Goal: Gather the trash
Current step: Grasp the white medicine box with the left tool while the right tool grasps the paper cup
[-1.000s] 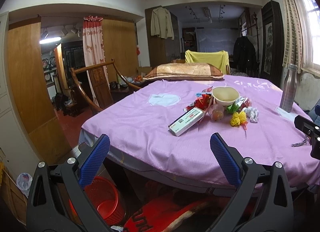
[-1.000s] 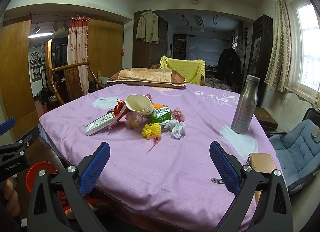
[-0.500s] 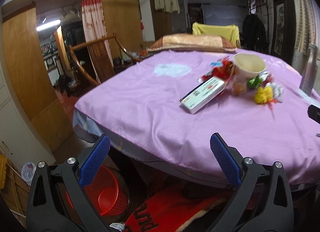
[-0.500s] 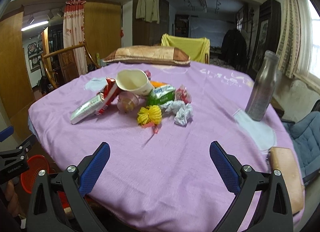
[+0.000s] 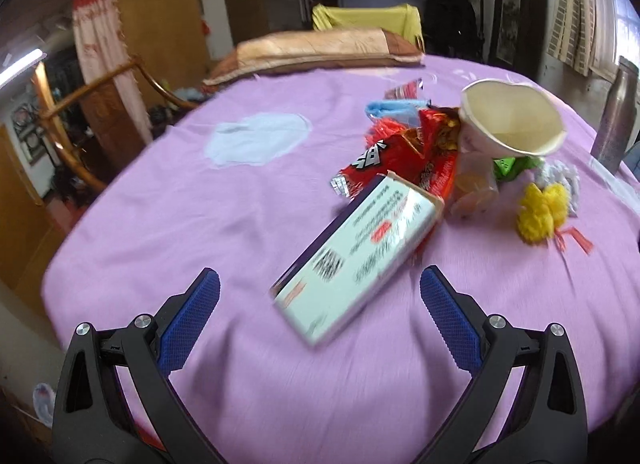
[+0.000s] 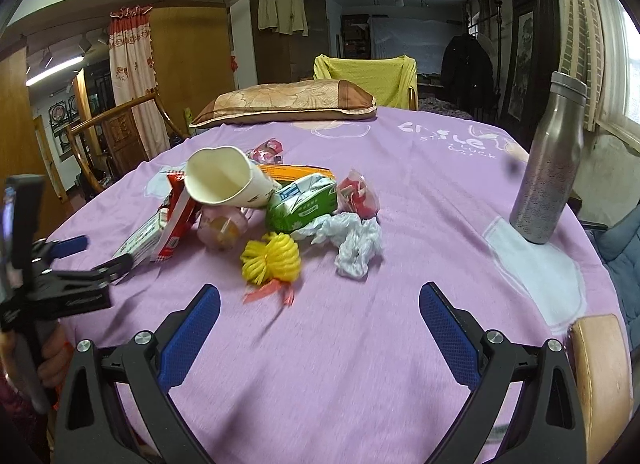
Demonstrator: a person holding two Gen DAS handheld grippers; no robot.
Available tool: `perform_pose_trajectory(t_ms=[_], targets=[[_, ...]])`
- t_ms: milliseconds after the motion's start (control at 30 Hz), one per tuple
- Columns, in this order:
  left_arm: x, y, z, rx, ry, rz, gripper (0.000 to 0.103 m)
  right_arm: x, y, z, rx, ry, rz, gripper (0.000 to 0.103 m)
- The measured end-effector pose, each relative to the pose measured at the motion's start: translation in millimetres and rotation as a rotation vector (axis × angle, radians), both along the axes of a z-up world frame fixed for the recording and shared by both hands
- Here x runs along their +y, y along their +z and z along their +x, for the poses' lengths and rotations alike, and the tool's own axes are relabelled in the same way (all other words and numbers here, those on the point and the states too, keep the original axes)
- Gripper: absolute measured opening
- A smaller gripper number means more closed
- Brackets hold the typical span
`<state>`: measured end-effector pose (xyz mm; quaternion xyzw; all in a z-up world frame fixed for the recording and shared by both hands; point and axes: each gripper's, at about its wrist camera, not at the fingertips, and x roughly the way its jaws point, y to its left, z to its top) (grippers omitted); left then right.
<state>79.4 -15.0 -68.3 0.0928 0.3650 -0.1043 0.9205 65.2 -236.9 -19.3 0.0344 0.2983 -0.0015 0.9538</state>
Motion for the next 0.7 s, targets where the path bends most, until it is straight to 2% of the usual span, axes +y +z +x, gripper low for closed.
perform_pose_trajectory(t_ms=[100, 200, 267, 333, 367, 467, 600, 633, 667, 700], targets=[[-7, -7, 21, 0.061, -0.021, -0.041, 0.096, 0, -1, 13, 0.018, 0.011, 0.016, 0.097], [-10, -4, 23, 0.070, -0.066, -0.115, 0.086, 0, -1, 25, 0.033, 0.031, 0.038, 0.097], [-15, -4, 22, 0.074, -0.103, -0.126, 0.065, 4, 0, 35, 0.041, 0.050, 0.049, 0.097], [-18, -4, 17, 0.058, -0.122, -0.124, 0.060, 9, 3, 45, 0.047, 0.072, 0.053, 0.098], [-17, -2, 13, 0.043, -0.128, -0.126, 0.052, 14, 5, 52, 0.048, 0.086, 0.051, 0.098], [-11, 2, 1, 0.021, -0.150, -0.145, 0.038, 26, 11, 67, 0.049, 0.110, 0.028, 0.097], [0, 3, -4, 0.041, -0.150, -0.174, 0.040, 46, 16, 90, 0.044, 0.121, -0.026, 0.097], [1, 2, -2, 0.045, -0.146, -0.173, 0.045, 51, 18, 97, 0.041, 0.125, -0.033, 0.097], [2, 2, -1, 0.046, -0.140, -0.172, 0.058, 54, 19, 101, 0.041, 0.132, -0.034, 0.097], [3, 2, 1, 0.041, -0.130, -0.170, 0.067, 59, 19, 107, 0.046, 0.146, -0.035, 0.097]])
